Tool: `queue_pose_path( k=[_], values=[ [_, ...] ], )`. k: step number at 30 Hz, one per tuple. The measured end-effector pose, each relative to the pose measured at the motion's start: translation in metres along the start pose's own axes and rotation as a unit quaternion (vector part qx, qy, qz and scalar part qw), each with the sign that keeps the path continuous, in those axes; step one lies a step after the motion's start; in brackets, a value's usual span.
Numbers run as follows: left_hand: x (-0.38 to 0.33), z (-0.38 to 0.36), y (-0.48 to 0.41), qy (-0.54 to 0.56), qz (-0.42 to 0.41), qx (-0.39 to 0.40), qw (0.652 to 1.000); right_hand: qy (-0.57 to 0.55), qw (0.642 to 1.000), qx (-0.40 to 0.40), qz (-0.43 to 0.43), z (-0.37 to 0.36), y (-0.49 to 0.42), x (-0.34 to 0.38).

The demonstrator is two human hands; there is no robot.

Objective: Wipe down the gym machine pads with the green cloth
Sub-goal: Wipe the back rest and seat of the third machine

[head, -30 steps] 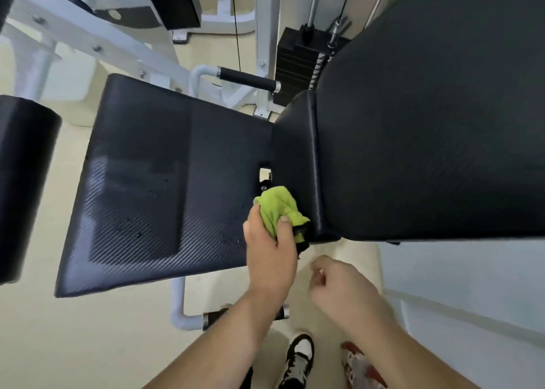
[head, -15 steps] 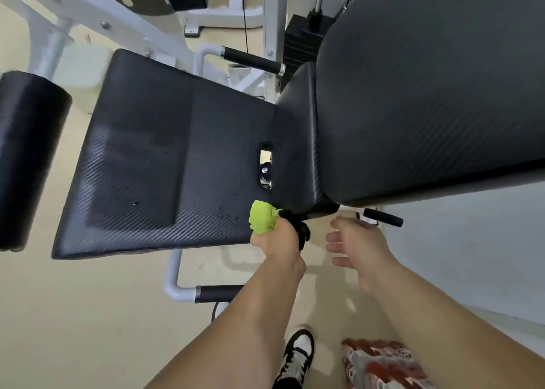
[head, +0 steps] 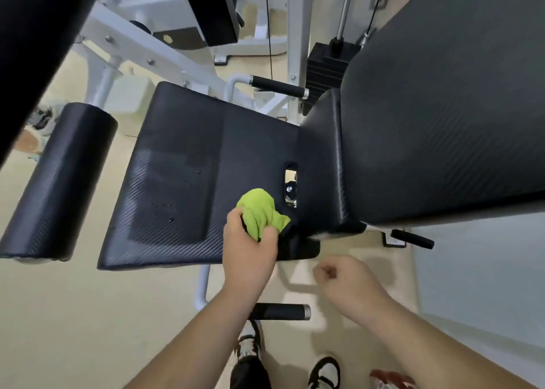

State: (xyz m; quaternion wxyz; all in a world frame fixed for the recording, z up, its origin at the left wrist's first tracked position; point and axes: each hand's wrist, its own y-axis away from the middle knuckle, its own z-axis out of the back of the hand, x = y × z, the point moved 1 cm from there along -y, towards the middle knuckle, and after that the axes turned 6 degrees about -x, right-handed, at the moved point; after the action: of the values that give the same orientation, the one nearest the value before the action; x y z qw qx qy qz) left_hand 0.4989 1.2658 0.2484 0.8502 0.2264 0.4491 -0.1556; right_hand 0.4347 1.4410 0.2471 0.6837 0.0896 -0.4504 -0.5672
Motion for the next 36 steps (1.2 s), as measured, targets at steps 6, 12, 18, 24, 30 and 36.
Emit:
queue_pose_path(
  k=[6, 12, 18, 24, 30, 36],
  values=[
    [0.050, 0.003, -0.060, -0.368, -0.248, 0.256, 0.859, -0.218, 0.975, -0.041, 0.001, -0.066, -0.050, 0.038],
    [0.049, 0.055, -0.107, -0.598, -0.267, 0.140, 0.743, -0.042, 0.991, -0.064, 0.110, -0.108, -0.098, 0.066],
    [0.066, 0.092, -0.121, -0.661, -0.167, 0.158, 0.715, 0.118, 0.965, -0.191, 0.139, -0.116, -0.140, 0.084],
    [0.066, 0.091, -0.128, -0.665, -0.175, 0.163, 0.707, 0.129, 0.951, -0.279, 0.034, -0.135, -0.139, 0.112],
    [0.055, 0.097, -0.137, -0.655, -0.153, 0.199, 0.712, 0.112, 0.959, -0.220, 0.142, -0.171, -0.086, 0.118],
    [0.023, 0.078, -0.142, -0.672, -0.165, 0.183, 0.699, 0.199, 0.939, -0.245, 0.140, -0.118, -0.129, 0.106]
  ],
)
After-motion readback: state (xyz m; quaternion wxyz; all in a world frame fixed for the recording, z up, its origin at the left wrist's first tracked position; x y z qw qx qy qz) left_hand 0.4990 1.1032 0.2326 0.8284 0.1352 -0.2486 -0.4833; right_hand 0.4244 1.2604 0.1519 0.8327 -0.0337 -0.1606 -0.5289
